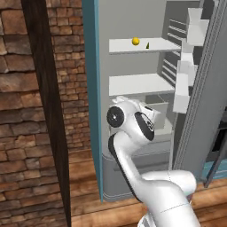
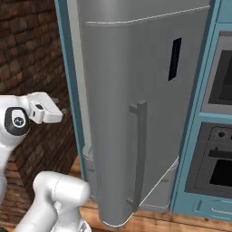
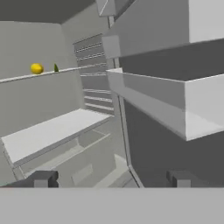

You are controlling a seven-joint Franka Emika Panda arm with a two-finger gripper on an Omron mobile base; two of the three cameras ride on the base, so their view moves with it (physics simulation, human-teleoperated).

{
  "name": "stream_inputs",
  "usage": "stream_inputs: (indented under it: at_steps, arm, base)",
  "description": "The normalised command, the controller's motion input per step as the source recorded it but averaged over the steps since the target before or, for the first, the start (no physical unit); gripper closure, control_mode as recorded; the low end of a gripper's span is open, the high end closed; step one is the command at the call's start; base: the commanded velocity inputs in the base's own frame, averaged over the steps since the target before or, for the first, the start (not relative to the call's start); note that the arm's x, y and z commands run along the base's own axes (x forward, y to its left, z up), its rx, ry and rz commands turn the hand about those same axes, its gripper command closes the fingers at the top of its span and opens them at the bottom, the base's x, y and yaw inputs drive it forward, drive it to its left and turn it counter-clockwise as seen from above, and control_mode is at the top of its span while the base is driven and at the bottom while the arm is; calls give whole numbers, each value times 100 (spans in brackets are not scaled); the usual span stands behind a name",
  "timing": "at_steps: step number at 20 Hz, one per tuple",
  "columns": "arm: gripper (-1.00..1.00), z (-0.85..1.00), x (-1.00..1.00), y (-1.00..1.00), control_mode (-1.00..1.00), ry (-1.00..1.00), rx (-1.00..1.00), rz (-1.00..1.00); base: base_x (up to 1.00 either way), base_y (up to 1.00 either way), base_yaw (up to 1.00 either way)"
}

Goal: Take the lemon wedge from the fridge and place it on the plate with fish on the dining counter.

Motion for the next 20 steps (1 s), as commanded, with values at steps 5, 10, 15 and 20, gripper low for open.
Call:
stream_inputs:
  at_steps: [5, 10, 15, 20]
  arm:
    - [-100, 0, 62, -66, -100, 21, 2, 0]
    - [-100, 0, -32, -100, -100, 10, 3, -12]
    - [-100, 0, -52, -89, -100, 0, 2, -6]
    - [-100, 3, -8, -8, -100, -2, 2, 3]
  base:
    - [0, 0, 0]
    - [0, 0, 0]
    - [0, 0, 0]
    - [0, 0, 0]
